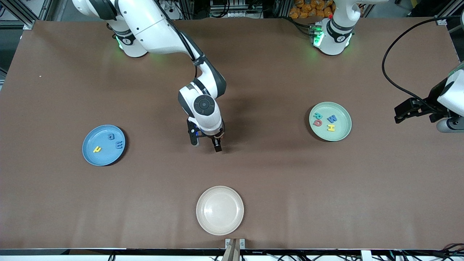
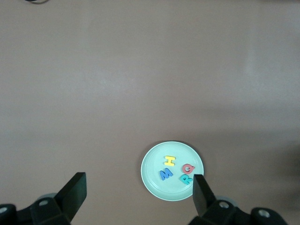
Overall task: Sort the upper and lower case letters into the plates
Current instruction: 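Move the right gripper over the pink w, then lower and close the right gripper on the pink w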
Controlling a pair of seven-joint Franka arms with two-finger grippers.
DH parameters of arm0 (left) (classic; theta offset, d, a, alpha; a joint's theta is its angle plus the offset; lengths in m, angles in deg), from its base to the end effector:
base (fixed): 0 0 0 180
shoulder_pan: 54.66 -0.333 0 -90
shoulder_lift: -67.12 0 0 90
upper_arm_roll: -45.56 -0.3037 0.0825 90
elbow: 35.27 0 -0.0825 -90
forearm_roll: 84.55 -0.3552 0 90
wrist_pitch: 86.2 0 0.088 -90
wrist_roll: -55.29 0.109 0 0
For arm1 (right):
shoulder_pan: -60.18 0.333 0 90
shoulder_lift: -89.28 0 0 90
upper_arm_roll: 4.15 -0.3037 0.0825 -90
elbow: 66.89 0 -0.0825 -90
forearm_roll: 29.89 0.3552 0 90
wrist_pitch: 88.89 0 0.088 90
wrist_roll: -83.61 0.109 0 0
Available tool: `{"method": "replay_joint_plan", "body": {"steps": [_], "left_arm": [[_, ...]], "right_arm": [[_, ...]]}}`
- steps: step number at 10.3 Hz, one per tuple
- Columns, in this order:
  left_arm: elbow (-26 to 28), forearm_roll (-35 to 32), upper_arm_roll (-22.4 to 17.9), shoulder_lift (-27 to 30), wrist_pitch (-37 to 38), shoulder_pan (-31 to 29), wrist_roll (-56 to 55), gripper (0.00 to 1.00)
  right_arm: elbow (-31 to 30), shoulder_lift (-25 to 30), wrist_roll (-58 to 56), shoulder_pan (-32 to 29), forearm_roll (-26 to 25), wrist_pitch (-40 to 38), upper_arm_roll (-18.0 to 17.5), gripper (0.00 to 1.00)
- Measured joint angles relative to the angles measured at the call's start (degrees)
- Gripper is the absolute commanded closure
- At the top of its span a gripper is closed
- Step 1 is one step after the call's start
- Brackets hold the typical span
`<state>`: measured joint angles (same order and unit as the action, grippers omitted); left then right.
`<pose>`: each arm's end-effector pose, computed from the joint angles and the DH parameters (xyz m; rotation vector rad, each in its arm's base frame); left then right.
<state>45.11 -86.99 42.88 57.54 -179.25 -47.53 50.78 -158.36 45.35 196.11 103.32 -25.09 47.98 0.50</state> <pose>0.5791 -0.0431 0.5976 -3.0943 0.0014 -0.0896 0.5187 0.4230 0.1941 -2.4510 1.9192 -0.0080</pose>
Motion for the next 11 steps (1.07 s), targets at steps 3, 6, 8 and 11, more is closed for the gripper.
{"method": "replay_joint_plan", "body": {"steps": [3, 6, 8, 11], "left_arm": [[0.62, 0.0, -0.2, 0.41, 0.19, 0.3, 0.0, 0.0], [4.31, 0.01, -0.32, 3.2, 0.44, 0.45, 0.0, 0.0], [6.87, 1.98, -0.68, 4.93, 0.44, 0.41, 0.0, 0.0], [9.74, 2.83, -1.18, 6.62, 0.19, 0.26, 0.0, 0.0]], "right_arm": [[0.0, -0.91, 0.23, 0.89, 0.03, 1.29, -0.07, 0.0], [0.02, -1.25, 0.59, 1.62, 0.05, 1.76, -0.07, 0.0], [0.05, -1.25, 0.85, 1.82, 0.08, 1.76, -0.07, 1.0], [0.55, -1.15, 1.14, 2.25, 0.08, 1.7, -0.07, 1.0]]}}
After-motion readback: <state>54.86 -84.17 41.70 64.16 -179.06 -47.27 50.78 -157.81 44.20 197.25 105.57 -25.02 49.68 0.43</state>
